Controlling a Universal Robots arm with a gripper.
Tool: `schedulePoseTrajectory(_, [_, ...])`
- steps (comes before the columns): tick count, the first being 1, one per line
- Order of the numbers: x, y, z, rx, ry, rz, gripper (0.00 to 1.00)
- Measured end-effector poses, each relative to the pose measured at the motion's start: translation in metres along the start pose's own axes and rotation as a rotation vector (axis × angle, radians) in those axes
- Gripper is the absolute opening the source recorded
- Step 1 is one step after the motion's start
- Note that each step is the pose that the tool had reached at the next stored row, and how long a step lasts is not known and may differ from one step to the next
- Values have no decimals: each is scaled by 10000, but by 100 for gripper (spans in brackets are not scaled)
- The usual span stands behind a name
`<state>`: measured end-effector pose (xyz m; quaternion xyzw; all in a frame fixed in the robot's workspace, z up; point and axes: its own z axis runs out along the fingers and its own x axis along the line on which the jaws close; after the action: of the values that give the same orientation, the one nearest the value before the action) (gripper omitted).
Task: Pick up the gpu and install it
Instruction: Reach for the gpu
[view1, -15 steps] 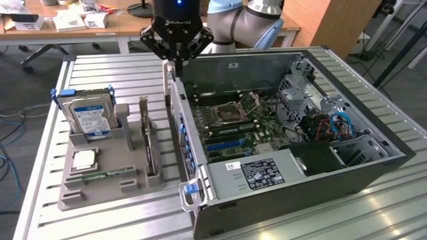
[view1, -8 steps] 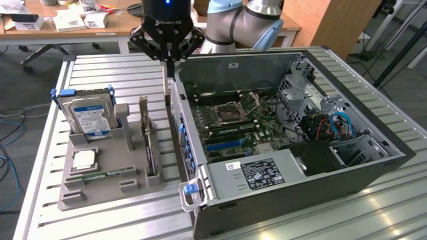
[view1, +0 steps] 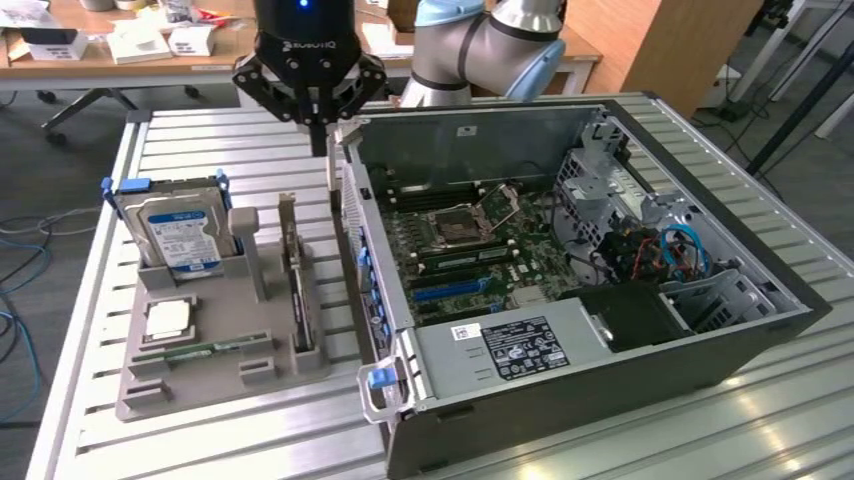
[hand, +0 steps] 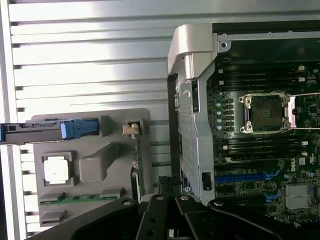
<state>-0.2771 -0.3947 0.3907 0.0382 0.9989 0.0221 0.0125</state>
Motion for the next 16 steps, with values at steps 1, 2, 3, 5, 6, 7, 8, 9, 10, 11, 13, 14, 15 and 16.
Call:
schedulePoseTrajectory(1, [25, -1, 0, 0, -1, 0, 10])
schedulePoseTrajectory(2, [53, -2, 0, 0, -1, -1, 10])
schedulePoseTrajectory(3, [79, -3, 0, 0, 0, -2, 10])
schedulePoseTrajectory(5, [135, -5, 0, 0, 0, -1, 10])
schedulePoseTrajectory(6, [163, -6, 0, 0, -1, -1, 10])
schedulePoseTrajectory(7, [188, -6, 0, 0, 0, 0, 10])
schedulePoseTrajectory(8, [213, -7, 0, 0, 0, 0, 10])
schedulePoseTrajectory(9, [239, -8, -1, 0, 0, 0, 10])
schedulePoseTrajectory(10, [262, -10, -1, 1, -1, 0, 10])
schedulePoseTrajectory(11, [282, -11, -1, 0, 0, -1, 10])
schedulePoseTrajectory(13, [323, -14, -1, 0, -1, -1, 10])
schedulePoseTrajectory(14, [344, -15, -1, 0, 0, -2, 10])
schedulePoseTrajectory(15, [366, -16, -1, 0, 0, -1, 10])
schedulePoseTrajectory(16, [388, -17, -1, 1, 0, -1, 10])
